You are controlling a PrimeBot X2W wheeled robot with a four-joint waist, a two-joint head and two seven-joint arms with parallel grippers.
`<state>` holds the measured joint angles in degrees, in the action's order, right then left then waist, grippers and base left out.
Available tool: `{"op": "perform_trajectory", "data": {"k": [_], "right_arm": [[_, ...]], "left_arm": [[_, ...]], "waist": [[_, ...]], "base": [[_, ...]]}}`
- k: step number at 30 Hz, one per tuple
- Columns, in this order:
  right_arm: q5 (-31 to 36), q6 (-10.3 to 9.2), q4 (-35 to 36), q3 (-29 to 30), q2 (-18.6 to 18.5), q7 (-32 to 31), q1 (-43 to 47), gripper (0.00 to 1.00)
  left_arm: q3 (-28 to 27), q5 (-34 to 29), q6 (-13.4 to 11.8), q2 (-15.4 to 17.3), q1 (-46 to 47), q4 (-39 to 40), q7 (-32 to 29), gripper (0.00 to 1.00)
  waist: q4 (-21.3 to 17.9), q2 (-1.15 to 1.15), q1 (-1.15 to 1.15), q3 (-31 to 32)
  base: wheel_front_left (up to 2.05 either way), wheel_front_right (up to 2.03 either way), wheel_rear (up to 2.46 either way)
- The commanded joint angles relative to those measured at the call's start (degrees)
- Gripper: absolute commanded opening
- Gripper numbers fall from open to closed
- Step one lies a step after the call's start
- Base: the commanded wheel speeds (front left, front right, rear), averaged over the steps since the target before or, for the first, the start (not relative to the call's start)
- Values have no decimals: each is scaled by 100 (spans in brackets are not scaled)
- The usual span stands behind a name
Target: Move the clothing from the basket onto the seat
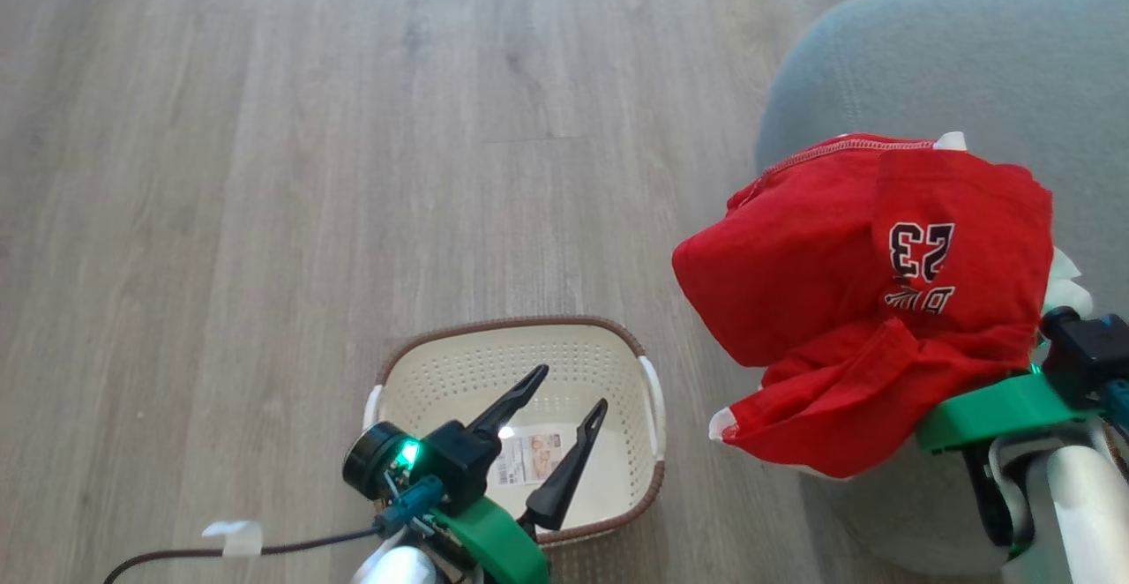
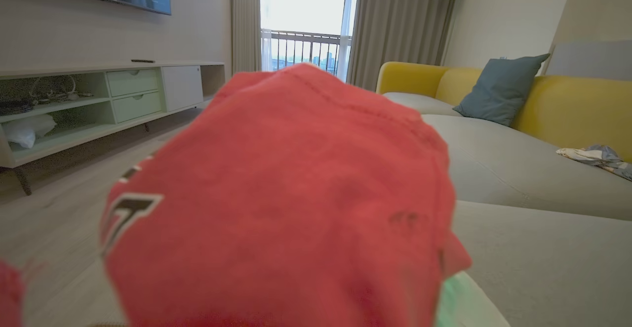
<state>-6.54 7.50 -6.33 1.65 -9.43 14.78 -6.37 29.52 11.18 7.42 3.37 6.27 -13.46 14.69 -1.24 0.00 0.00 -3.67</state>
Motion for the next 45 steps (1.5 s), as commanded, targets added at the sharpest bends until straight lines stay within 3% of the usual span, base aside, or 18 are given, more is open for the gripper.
{"op": "perform_trajectory", "data": {"k": [1,12,24,32,45], "right_arm": [[-20,-1,234,-65,-97,22,-207,0],[-21,-1,321,-26,-135,22,-379,0],[-85,-1,339,18,-95,22,-610,0],[-117,-1,306,177,-3,22,-587,0],[-88,-1,448,535,215,22,-379,0]], "left_arm": [[-167,1,7,-48,233,205,30,100],[-88,-42,7,-49,445,294,30,100],[-60,-137,7,-49,781,274,30,100],[69,-182,7,-49,874,182,30,100],[326,-86,7,-49,1072,76,30,100]], "waist": [[-70,0,0,-24],[-884,0,0,-318],[-2124,0,0,-784],[-2746,0,0,-892],[-2873,0,0,-976]], "base": [[0,0,0],[0,0,0],[0,0,0],[0,0,0],[0,0,0]]}}
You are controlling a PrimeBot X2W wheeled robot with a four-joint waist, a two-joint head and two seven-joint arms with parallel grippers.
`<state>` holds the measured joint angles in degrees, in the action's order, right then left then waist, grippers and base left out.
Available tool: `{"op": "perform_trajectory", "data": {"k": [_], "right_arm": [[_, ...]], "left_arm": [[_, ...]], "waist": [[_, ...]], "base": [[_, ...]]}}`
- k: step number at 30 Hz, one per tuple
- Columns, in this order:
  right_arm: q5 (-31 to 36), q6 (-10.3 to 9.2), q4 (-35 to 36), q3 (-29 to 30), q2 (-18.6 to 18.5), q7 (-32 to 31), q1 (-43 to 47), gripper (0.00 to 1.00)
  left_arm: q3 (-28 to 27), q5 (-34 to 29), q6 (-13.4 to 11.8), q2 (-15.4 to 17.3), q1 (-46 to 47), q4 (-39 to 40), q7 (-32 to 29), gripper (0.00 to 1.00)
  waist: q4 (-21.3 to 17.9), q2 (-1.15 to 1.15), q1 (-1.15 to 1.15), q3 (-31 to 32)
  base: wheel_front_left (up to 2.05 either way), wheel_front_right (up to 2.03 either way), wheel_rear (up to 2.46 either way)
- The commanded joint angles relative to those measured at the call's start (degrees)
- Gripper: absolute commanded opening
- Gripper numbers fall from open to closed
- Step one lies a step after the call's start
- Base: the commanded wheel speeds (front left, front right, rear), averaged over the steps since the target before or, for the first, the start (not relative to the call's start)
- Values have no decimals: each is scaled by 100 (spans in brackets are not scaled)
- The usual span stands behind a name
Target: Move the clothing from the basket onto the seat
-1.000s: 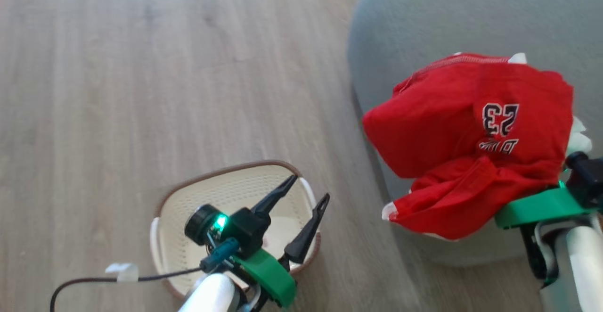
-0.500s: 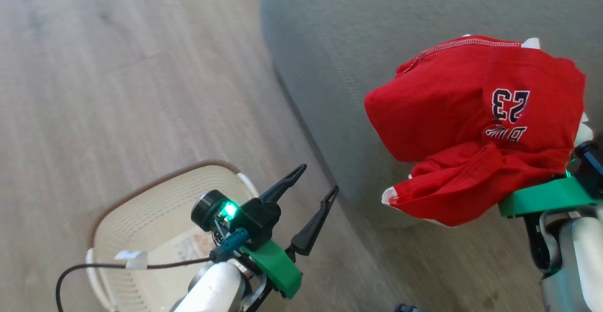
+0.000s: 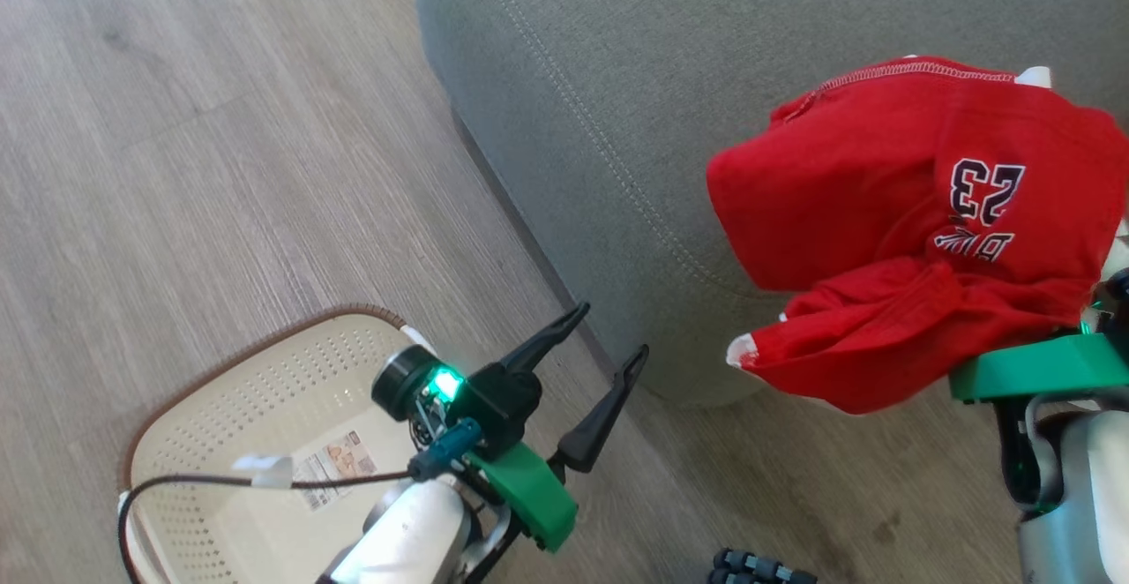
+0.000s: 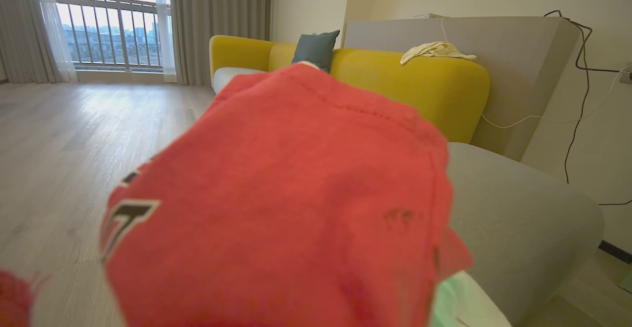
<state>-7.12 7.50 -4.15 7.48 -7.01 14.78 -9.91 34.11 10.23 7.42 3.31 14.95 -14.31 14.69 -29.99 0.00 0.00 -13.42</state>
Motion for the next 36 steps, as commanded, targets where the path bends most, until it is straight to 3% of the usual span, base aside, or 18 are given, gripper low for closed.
{"op": "perform_trajectory", "data": {"k": [1,10,24,36], "right_arm": [[-30,-1,227,-39,-23,22,-30,0],[-36,-1,292,123,-227,22,-503,0],[-224,-1,255,1181,-1335,22,-2129,0],[-414,-1,-789,1278,-2272,22,-3653,0]], "left_arm": [[-142,13,7,-43,217,164,30,100],[-259,-169,7,-43,298,168,31,100],[66,-478,7,85,980,-101,31,100],[286,-629,7,274,1441,-267,31,100]], "waist": [[0,0,0,-5],[0,0,0,-297],[486,0,0,-1622],[689,0,0,-2633]], "base": [[0,0,0],[0,0,0],[0,0,0],[0,0,0]]}}
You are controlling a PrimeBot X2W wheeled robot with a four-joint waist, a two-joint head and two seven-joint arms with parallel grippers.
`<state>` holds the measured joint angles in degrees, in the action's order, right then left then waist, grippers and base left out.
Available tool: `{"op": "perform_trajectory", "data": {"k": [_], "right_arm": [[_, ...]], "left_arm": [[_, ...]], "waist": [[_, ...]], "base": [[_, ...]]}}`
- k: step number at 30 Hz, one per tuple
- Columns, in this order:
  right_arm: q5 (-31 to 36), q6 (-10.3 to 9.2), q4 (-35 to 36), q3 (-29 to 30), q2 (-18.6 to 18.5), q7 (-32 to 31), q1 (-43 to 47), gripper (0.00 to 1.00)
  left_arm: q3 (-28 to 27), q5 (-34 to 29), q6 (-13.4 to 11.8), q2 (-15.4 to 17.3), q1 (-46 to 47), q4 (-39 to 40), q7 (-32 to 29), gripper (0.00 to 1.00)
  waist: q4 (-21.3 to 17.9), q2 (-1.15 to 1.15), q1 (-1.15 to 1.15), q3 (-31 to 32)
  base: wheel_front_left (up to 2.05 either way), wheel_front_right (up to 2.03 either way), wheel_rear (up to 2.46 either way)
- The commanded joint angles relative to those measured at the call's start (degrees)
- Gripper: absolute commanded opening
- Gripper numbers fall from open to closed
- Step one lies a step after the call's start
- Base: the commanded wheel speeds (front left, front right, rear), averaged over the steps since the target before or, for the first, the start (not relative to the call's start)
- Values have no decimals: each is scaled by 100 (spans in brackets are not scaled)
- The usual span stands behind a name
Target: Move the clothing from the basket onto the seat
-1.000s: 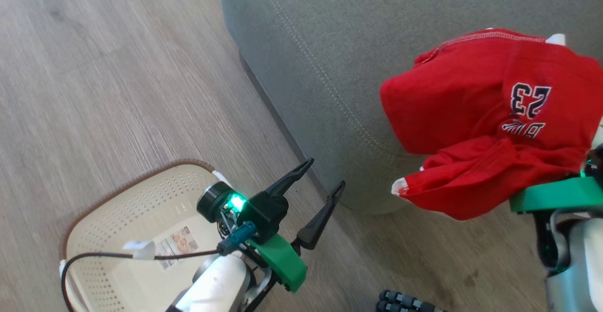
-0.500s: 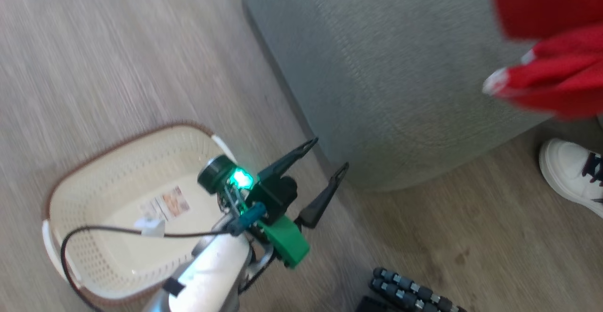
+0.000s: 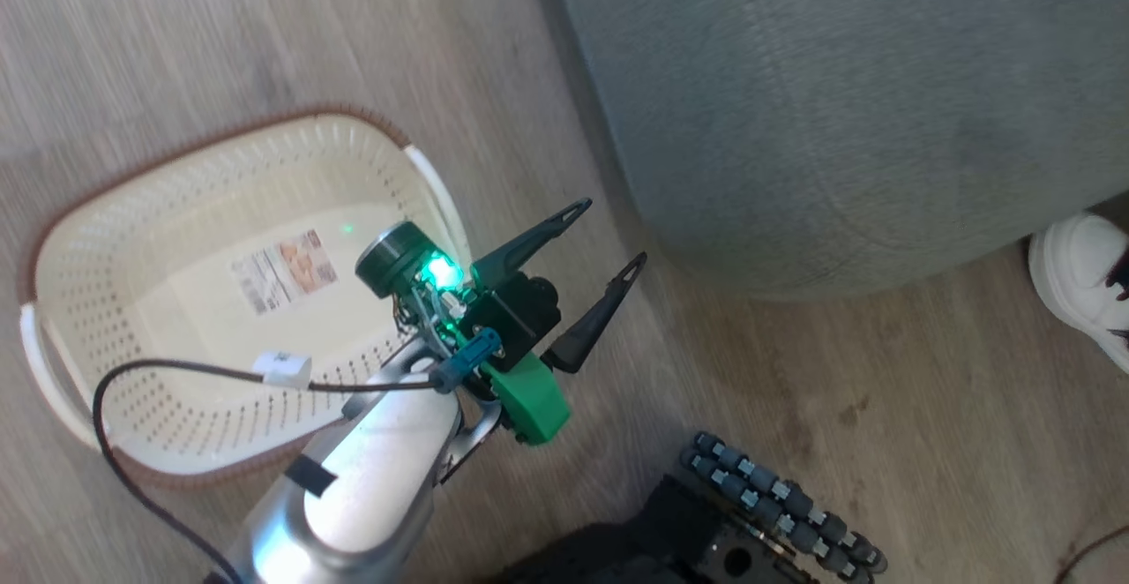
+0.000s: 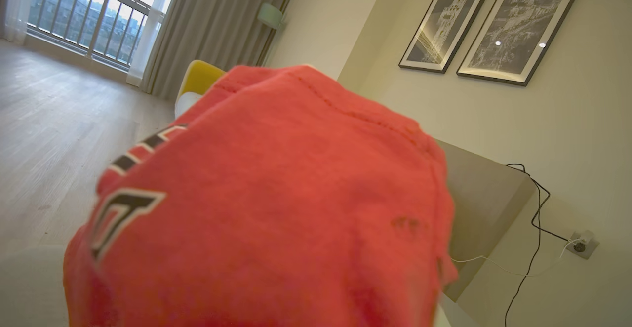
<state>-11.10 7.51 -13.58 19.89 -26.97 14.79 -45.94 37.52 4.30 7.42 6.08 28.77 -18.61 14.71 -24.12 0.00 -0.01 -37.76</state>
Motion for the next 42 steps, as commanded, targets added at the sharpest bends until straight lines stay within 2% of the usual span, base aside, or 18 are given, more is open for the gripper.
{"op": "perform_trajectory", "data": {"k": [1,10,18,26,27,33,42], "right_arm": [[-21,-2,34,53,-356,21,-180,0],[-66,-2,-1249,354,-1147,21,-839,0],[12,-2,-2584,267,-1575,21,-1400,0],[234,-2,-3631,-155,-1569,21,-2044,0],[323,-2,-3977,-302,-1543,21,-2148,0],[328,-2,-4931,-708,-1463,21,-2439,0],[82,-2,-5609,-1434,-1297,21,-2611,0]], "left_arm": [[-29,-45,7,3,83,158,29,100],[137,-98,7,-46,313,156,29,100],[123,8,7,-164,352,266,29,100],[172,-70,7,-234,371,230,29,100],[176,-86,1,-248,381,223,29,100],[138,-82,-38,-288,363,302,29,100],[114,-84,-48,-310,320,313,29,100]], "waist": [[135,0,1,-260],[568,0,1,-732],[884,0,1,-1104],[1146,0,1,-1326],[1213,0,1,-1333],[1361,0,1,-1336],[1367,0,1,-1281]], "base": [[0,0,0],[0,0,0],[0,0,0],[0,0,0],[0,0,0],[0,0,0],[0,0,0]]}}
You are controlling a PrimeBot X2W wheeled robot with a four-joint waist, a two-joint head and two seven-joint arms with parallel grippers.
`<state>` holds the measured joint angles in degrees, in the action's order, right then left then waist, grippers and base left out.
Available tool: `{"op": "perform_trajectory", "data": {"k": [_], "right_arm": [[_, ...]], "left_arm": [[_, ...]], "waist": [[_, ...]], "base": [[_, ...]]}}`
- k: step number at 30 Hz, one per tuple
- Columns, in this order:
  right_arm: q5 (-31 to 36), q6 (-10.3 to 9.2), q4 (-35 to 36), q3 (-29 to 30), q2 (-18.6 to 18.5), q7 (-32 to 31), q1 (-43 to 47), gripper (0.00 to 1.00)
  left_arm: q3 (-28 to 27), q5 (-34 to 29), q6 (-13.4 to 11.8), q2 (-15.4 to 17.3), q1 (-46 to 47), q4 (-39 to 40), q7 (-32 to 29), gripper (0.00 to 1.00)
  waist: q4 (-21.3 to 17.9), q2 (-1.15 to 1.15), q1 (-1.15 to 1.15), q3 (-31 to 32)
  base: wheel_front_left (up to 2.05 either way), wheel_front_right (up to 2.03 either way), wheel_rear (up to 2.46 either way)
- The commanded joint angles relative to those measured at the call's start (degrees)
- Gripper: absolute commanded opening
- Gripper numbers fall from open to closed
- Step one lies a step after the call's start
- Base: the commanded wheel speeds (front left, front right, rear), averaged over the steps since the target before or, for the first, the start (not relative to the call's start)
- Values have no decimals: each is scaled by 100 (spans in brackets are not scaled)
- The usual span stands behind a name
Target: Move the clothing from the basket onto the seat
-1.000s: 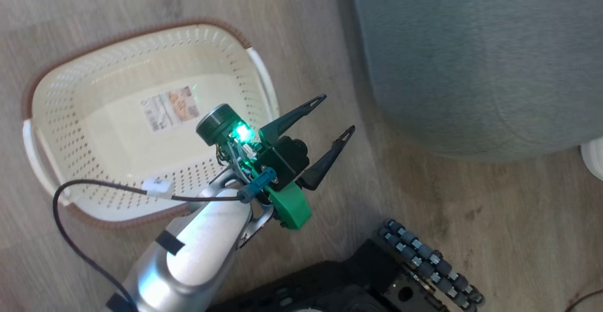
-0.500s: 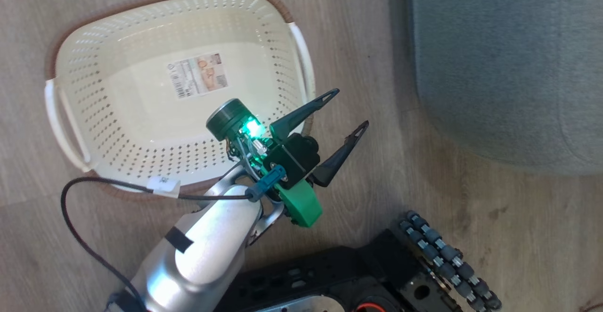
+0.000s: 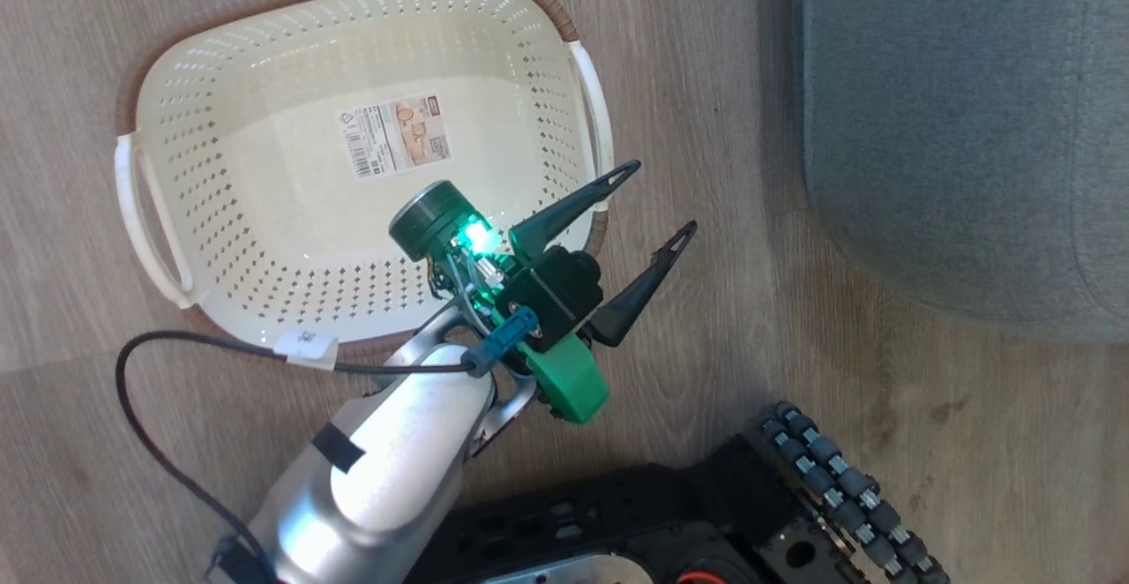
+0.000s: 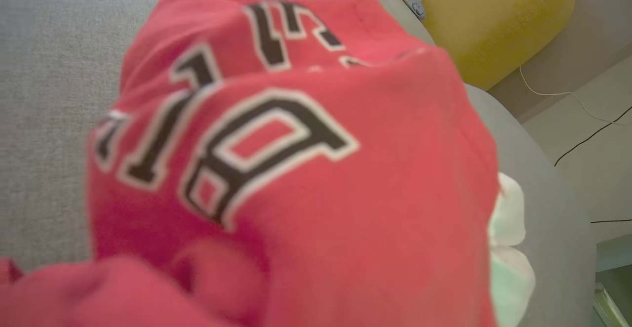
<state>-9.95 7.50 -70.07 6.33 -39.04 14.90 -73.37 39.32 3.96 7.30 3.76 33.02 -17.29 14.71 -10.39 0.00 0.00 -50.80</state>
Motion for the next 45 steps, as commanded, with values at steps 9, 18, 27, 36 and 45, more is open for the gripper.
{"op": "perform_trajectory", "data": {"k": [9,18,27,36,45], "right_arm": [[-257,-1,-97,-352,-285,10,225,100],[-322,-1,-264,-876,-338,-160,510,100],[-739,-1,-84,-1538,-442,-329,883,100],[-2029,-1,1074,-2240,-490,-185,1586,100],[-3504,-1,3190,-2456,-863,4,2511,100]], "left_arm": [[47,166,-51,-86,-137,231,29,100],[185,327,-83,-88,-274,180,29,100],[5,529,-102,-88,-594,204,29,100],[-394,662,-152,-88,-1029,397,29,100],[-1236,652,-174,-88,-1506,716,29,100]], "waist": [[66,0,0,412],[101,0,0,1190],[23,0,0,2080],[-44,0,0,2952],[-14,0,0,3735]], "base": [[0,0,0],[0,0,0],[0,0,0],[0,0,0],[0,0,0]]}}
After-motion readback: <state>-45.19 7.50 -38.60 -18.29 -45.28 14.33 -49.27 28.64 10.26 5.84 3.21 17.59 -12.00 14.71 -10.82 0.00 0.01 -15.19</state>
